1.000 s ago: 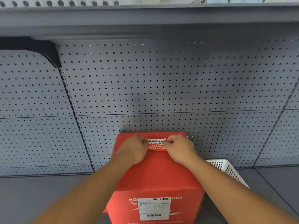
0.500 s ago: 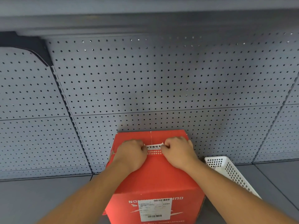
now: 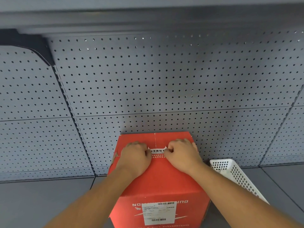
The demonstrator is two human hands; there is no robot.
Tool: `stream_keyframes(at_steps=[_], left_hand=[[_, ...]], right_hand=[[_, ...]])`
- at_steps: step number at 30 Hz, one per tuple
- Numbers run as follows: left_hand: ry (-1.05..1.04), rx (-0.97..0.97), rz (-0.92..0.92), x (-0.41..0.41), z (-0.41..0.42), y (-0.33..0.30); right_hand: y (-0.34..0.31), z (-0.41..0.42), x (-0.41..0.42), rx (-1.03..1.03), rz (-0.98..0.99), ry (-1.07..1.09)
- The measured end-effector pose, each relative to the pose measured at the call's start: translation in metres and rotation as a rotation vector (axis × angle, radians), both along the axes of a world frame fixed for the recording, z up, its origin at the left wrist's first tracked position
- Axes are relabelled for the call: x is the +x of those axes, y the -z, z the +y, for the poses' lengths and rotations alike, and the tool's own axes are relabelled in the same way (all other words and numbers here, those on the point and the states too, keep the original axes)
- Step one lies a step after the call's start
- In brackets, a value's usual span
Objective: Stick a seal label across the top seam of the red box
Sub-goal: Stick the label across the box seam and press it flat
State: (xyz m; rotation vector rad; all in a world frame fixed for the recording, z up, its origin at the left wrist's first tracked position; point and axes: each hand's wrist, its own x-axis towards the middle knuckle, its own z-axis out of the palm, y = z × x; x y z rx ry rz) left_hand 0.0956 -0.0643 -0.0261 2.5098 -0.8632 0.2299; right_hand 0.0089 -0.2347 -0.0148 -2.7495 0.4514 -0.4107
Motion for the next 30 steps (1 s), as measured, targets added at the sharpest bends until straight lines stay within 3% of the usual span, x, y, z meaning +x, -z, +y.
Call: stream_keyframes(at_steps=[4, 9, 14, 18, 23, 30], left_hand=[[0.005, -0.108, 0.047, 0.003, 0.004, -0.001], [0.160, -0.185, 0.025, 0.008, 0.014, 0.003], [0.311, -0.033, -0.109, 0.007, 0.013, 0.002], [0.345, 0.029, -0.051, 0.005, 0.016, -0.002], [0.385, 0.126, -0.045, -0.003, 0.022, -0.006], [0.256, 0.143, -0.112, -0.008, 0.032, -0.002]], right_hand=[[-0.001, -0.004, -0.001, 0.096, -0.058, 0.020], [-0.003, -0.007, -0.004, 0.094, -0.064, 0.009], [0.005, -0.004, -0.009, -0.116, -0.229, -0.149], [0.002, 0.000, -0.018, -0.194, -0.066, -0.331], [0.003, -0.002, -0.029, -0.223, 0.083, -0.342], [0.006, -0.003, -0.036, -0.214, 0.027, -0.239]])
